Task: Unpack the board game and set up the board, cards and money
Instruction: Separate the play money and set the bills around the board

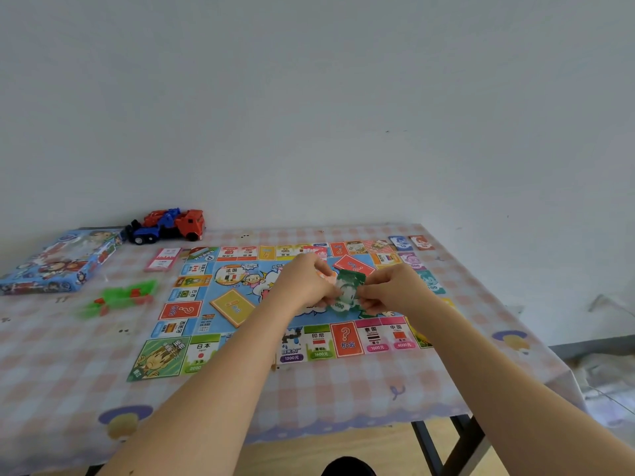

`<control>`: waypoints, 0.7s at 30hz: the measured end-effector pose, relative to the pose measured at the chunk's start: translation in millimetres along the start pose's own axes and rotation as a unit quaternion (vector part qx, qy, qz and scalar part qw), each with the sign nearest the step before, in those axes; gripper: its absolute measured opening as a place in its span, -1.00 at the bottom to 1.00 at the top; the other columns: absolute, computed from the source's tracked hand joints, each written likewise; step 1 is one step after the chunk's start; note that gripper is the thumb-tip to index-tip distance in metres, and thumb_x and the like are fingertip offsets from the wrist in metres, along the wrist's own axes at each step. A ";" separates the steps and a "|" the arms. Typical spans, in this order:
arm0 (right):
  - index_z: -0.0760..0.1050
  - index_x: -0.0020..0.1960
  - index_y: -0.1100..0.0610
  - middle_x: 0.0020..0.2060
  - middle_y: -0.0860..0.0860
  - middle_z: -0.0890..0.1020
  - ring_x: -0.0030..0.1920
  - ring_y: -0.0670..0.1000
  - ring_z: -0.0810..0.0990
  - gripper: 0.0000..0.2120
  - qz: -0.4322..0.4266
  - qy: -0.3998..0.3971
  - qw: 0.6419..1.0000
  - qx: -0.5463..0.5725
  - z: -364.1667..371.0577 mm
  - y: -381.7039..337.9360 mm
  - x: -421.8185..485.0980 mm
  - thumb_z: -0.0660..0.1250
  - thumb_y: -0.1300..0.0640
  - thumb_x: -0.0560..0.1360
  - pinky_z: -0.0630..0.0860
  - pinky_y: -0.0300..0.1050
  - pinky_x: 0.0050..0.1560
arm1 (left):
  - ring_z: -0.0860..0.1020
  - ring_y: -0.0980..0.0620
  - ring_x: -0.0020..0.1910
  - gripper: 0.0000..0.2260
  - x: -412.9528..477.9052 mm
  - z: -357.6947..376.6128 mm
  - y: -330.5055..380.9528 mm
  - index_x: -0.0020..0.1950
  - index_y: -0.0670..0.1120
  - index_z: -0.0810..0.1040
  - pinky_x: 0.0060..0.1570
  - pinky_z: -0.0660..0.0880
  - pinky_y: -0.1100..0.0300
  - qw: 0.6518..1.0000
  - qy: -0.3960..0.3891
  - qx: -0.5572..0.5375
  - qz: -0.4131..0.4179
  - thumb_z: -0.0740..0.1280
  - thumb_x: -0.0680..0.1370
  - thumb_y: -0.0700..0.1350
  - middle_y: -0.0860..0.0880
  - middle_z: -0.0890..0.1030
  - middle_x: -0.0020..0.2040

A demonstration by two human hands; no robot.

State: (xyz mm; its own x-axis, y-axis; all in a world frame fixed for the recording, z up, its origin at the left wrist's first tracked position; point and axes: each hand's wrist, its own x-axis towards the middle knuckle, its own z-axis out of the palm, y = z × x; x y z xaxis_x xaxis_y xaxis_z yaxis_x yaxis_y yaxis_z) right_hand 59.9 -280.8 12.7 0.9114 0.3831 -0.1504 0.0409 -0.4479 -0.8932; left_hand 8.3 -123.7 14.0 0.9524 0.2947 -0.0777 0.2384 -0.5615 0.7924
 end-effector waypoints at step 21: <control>0.63 0.03 0.17 -0.18 0.09 0.69 -0.32 -0.05 0.61 -0.82 -0.035 -0.001 0.993 -0.111 8.0 -2.3 5.2 0.45 0.18 0.44 0.64 -0.14 -0.18 | 0.44 0.09 -0.43 -0.88 0.7 5.8 5.0 -0.05 -0.13 0.69 -0.46 0.33 0.29 0.979 0.003 0.190 0.073 0.37 0.49 -0.16 -0.06 0.60 -0.27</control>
State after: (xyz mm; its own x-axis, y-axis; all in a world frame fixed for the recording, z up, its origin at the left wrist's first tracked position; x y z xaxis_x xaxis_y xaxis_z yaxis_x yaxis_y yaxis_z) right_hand 61.3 -271.3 10.6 0.9025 0.4208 -0.0920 0.1934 -0.5868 -0.7863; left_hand 11.3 -130.8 14.4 0.9808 0.1936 0.0234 0.1545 -0.8447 0.5125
